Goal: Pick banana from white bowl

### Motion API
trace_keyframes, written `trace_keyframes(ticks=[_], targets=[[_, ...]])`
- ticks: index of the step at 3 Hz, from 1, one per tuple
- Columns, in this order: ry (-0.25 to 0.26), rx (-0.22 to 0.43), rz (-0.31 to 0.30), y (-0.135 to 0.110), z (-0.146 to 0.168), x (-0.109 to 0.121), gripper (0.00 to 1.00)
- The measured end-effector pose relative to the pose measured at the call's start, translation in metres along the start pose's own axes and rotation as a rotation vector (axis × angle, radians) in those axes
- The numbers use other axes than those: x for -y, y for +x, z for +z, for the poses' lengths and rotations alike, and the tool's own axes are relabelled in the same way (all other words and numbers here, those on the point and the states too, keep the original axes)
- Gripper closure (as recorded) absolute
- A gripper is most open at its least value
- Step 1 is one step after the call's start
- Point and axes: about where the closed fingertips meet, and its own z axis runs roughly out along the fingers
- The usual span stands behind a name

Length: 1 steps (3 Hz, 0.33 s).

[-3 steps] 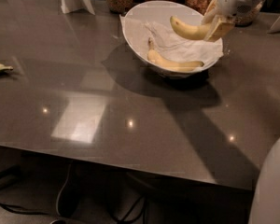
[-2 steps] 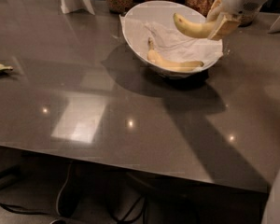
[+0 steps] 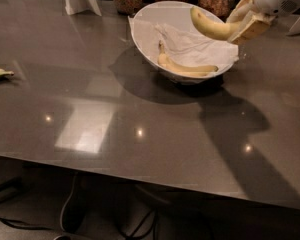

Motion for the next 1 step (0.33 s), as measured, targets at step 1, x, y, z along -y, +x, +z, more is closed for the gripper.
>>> trace_keyframes(ticks=[1], targets=[[-0.040, 0.144, 0.063, -0.0117, -0.0110, -0.0157, 1.00]])
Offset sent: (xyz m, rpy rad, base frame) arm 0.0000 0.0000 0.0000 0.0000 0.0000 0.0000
